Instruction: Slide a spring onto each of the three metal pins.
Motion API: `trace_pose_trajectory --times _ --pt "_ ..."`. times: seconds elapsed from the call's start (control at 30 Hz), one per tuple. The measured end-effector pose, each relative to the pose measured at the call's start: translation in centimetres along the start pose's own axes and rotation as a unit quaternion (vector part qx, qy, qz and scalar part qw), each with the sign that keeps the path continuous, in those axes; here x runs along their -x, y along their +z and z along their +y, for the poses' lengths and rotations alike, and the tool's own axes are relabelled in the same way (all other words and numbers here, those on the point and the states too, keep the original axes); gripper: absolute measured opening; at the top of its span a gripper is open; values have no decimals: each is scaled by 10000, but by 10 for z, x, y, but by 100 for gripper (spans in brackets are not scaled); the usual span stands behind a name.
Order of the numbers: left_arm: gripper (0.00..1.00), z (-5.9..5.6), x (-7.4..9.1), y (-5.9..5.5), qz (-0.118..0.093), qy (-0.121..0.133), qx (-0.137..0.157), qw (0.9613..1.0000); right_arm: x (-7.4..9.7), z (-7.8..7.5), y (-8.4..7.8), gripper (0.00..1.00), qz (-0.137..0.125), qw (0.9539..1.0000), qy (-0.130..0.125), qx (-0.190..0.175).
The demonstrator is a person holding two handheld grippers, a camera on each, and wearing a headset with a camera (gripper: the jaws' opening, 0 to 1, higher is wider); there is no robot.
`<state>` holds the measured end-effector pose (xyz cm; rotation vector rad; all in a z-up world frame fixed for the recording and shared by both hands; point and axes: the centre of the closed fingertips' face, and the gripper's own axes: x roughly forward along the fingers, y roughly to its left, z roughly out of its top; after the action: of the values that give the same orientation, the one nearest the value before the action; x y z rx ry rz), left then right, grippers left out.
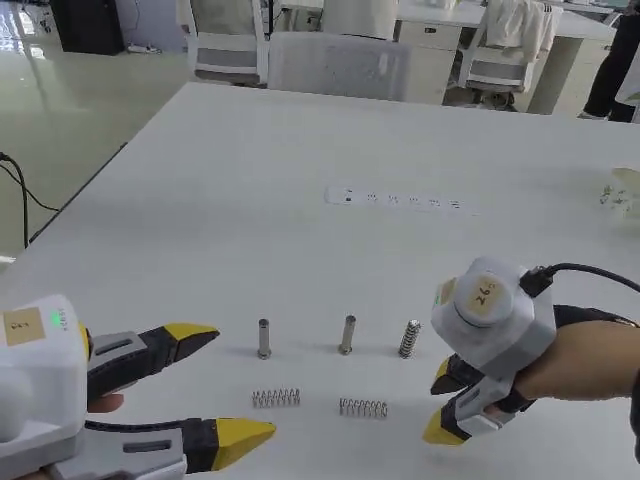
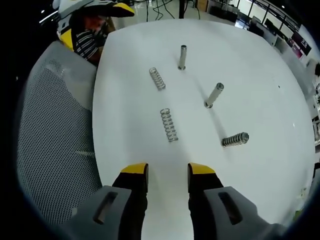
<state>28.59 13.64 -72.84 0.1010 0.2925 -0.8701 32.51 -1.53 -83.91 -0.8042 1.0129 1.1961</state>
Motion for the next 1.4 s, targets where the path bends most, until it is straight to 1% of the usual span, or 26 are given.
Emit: trace_pose_trajectory --times 0.07,0.2,0.27,0.4,0.5,0.57,0.67,0.87,1.0,1.07,1.13,1.2,1.33,1.4 --pt "58 0 1 -2 10 5 13 10000 -5 2 6 30 10 9999 30 100" --pt "58 -1 2 -3 10 12 34 10000 -14 1 16 29 46 9996 43 275" --pt "58 0 2 -4 14 24 42 10000 -18 -1 21 28 38 9995 85 292" --pt "58 3 3 -3 -22 66 68 10000 -24 -7 28 25 114 9991 100 399" --pt "57 5 3 -3 -27 92 87 9999 -28 -8 29 22 182 9986 124 481" --pt "57 6 2 -4 -28 98 100 9999 -32 -9 29 21 249 9982 146 529" --pt "57 5 1 -5 -34 101 129 9999 -35 -9 27 19 343 9973 125 644" --pt "57 4 -2 -7 -30 99 151 9998 -42 -7 23 15 445 9963 178 720" --pt "56 3 -3 -8 -20 87 160 9998 -41 -10 23 8 458 9951 100 869" --pt "56 2 -3 -9 -7 76 154 9999 -41 -10 23 8 451 9950 103 880" --pt "56 0 -4 -10 10 51 147 9999 -41 -11 23 8 430 9947 42 931" --pt "56 -1 -5 -11 28 32 132 9999 -40 -10 23 8 442 9947 71 928" --pt "56 -2 -7 -12 58 -29 107 9999 -31 -11 24 8 443 9952 62 875" --pt "56 -3 -8 -13 85 -76 91 9999 -25 -9 27 8 352 9963 104 783"
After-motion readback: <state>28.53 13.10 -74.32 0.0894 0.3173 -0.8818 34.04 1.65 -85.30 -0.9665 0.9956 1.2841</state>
